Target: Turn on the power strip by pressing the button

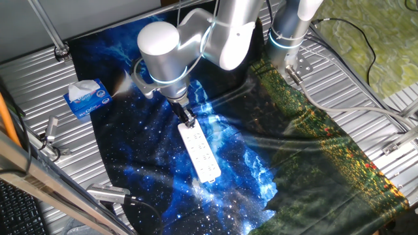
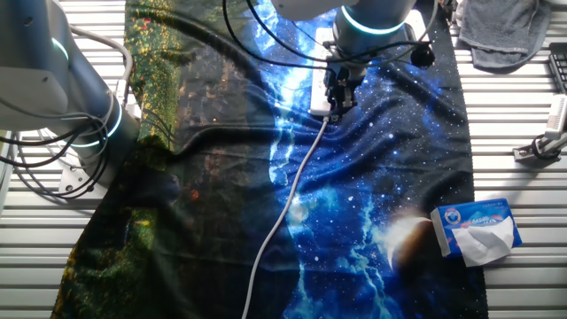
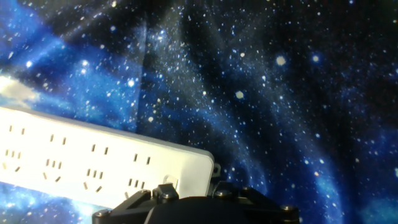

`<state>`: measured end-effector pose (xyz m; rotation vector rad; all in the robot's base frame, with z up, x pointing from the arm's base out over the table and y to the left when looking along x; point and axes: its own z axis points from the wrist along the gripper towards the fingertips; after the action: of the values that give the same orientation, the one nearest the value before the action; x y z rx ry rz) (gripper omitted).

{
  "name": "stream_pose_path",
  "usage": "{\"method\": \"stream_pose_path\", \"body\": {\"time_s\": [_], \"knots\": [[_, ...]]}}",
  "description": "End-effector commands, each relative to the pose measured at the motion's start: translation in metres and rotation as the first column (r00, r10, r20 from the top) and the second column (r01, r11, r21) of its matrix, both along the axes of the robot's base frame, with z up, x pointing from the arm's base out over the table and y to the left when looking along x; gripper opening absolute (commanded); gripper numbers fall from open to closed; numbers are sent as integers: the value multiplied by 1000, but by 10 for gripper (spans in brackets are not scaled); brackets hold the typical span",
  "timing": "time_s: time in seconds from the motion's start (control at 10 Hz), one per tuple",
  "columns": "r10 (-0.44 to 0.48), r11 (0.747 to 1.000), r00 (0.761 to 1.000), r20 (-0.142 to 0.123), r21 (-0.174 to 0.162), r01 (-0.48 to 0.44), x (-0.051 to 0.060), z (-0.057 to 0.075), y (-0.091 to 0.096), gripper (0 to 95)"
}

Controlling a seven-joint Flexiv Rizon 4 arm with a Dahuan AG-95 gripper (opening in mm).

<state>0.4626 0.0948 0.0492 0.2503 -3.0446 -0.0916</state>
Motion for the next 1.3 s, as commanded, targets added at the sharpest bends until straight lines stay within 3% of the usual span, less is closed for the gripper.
{"method": "stream_pose_path", "body": {"time_s": [0.1, 0.5, 0.6, 1.1, 1.3], "knots": [[5, 1000, 1000, 5, 1, -5, 2, -3, 1, 380], [7, 1000, 1000, 4, -2, -7, 2, 5, 1, 380], [-1, 1000, 1000, 3, -11, 1, 1, 10, 1, 0], [41, 999, 999, -6, -31, -41, 2, 35, 4, 0], [61, 997, 998, -11, -56, -61, 1, 44, 6, 0]]}}
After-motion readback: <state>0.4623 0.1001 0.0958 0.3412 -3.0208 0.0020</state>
